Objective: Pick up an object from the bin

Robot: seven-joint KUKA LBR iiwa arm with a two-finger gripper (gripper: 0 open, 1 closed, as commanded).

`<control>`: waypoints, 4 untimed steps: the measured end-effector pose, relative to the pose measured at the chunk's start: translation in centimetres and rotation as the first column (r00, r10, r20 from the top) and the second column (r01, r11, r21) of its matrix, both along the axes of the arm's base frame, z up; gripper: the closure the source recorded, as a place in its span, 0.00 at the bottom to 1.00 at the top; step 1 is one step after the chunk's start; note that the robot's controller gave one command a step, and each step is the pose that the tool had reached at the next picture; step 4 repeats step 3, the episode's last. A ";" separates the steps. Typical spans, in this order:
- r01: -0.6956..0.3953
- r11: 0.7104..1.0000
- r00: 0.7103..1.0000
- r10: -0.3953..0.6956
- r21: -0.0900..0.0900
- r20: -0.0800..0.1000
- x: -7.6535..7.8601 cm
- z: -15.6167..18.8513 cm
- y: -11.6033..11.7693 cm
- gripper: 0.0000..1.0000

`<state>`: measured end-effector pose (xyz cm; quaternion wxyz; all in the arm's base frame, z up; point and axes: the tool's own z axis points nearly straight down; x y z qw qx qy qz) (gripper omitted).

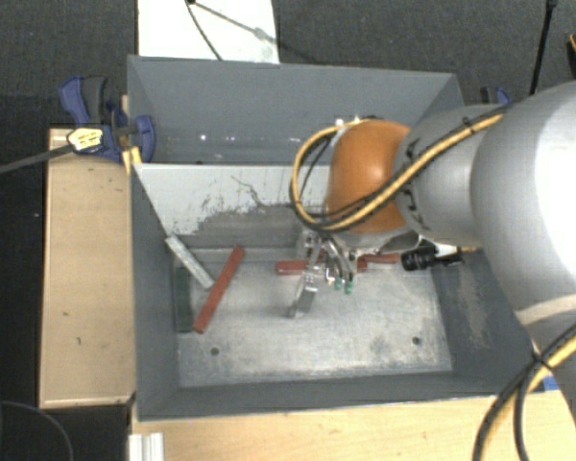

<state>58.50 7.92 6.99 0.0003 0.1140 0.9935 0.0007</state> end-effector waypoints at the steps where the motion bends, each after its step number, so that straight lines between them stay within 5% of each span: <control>1: 0.000 1.000 1.000 0.000 0.000 0.001 0.0 0.0 0.0 1.00; 3: -0.005 1.000 1.000 0.005 0.001 0.006 0.3 7.9 0.1 1.00; 4: -0.005 1.000 1.000 0.005 0.001 0.006 0.3 7.9 0.1 1.00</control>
Offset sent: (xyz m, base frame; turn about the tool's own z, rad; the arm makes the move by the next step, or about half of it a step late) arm 0.0000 0.0000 0.0000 0.0000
